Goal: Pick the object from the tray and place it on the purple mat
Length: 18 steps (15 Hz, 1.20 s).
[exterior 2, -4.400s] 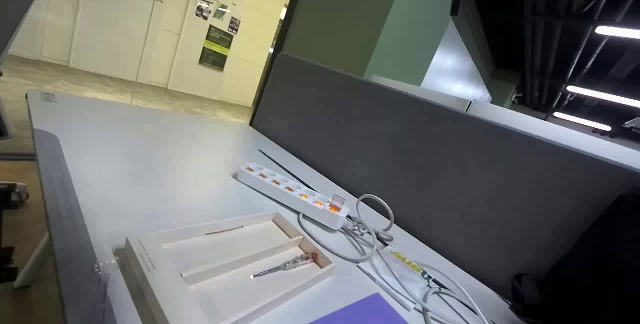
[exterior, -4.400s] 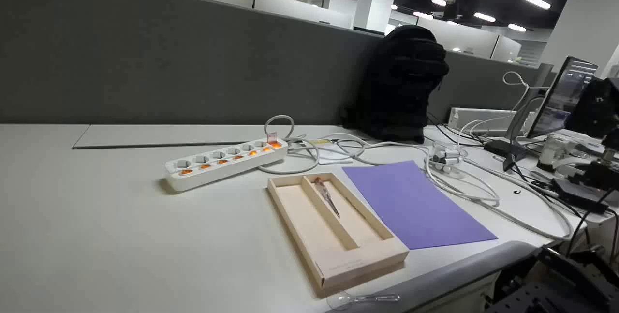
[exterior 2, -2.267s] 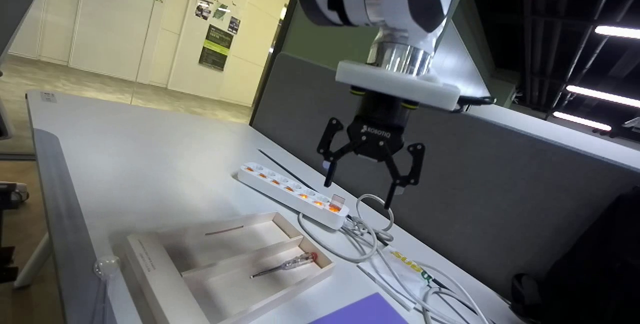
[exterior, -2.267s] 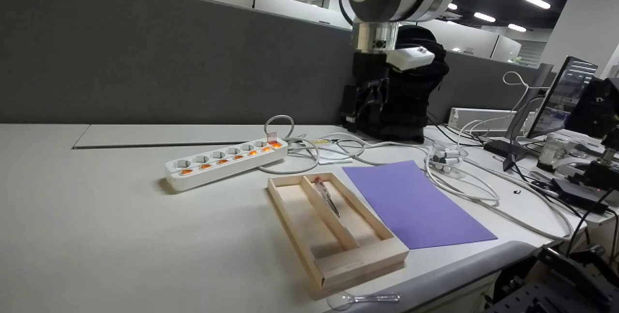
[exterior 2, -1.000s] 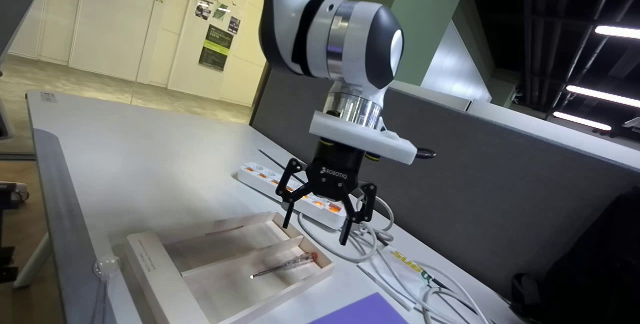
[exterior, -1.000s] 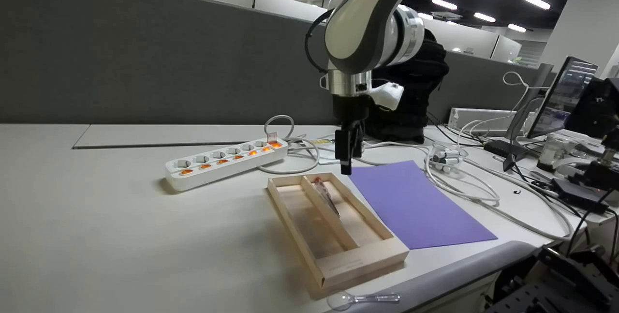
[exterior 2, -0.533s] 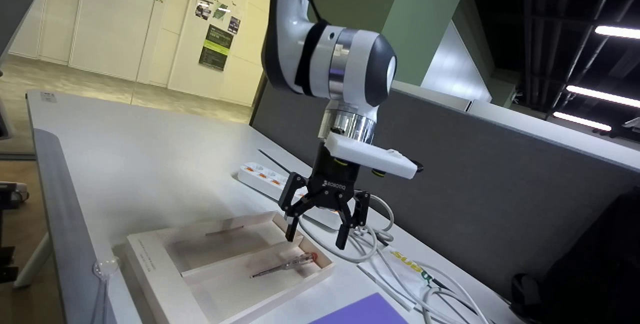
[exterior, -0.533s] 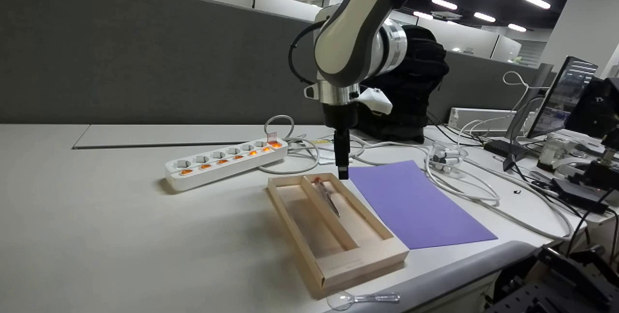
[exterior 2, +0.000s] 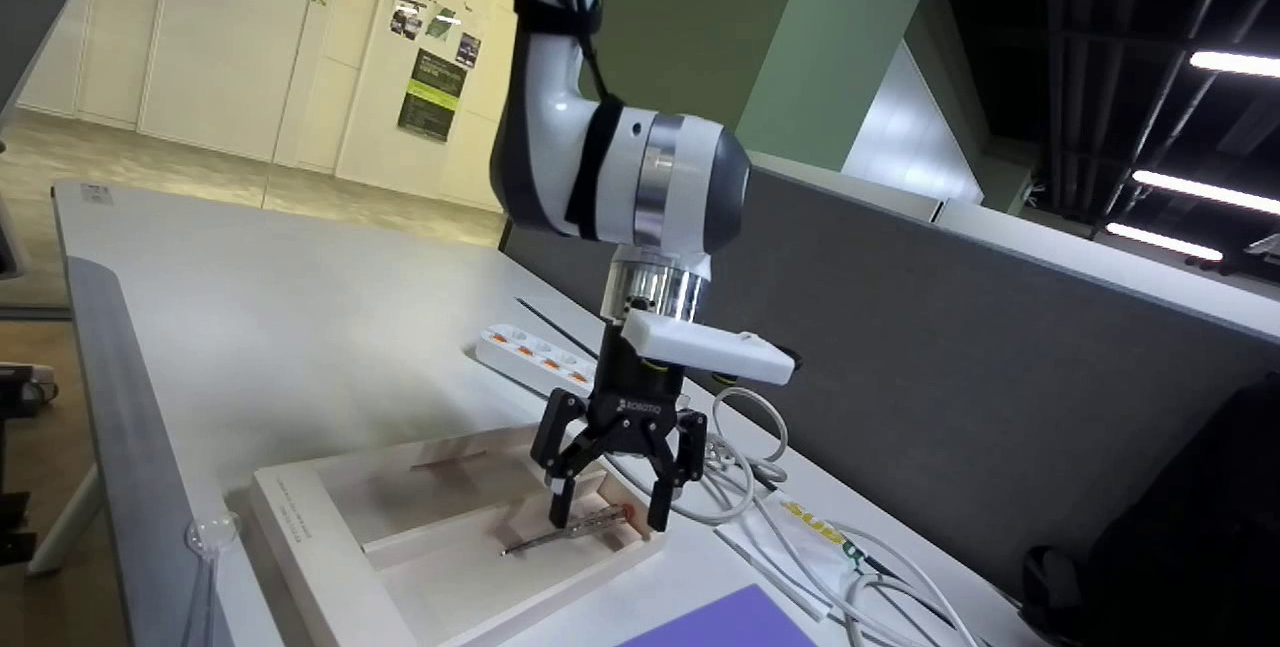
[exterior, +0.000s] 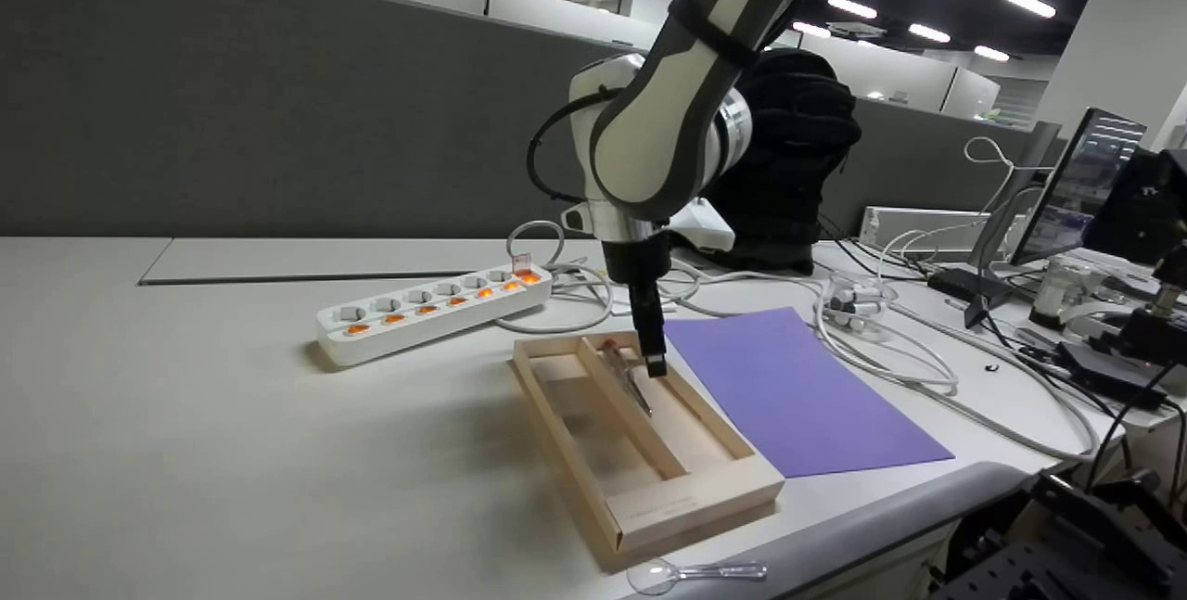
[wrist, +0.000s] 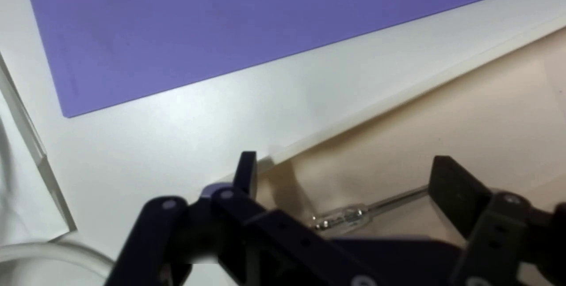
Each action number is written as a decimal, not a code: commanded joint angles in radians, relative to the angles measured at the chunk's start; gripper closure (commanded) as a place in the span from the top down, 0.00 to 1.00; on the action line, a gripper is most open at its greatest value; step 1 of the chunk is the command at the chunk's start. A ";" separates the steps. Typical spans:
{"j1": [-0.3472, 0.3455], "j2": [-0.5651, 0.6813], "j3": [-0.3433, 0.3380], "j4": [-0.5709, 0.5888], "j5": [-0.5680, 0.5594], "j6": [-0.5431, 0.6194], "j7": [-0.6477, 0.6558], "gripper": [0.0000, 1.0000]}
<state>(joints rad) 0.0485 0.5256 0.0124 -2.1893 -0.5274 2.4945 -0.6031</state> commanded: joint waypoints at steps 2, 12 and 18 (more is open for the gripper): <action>0.041 0.029 -0.008 0.007 -0.035 0.031 0.107 1.00; 0.049 0.039 -0.021 0.005 -0.029 0.034 0.159 1.00; 0.050 0.053 -0.028 0.011 -0.025 0.037 0.176 1.00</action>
<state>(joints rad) 0.0925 0.5696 -0.0097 -2.1894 -0.5336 2.5309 -0.4816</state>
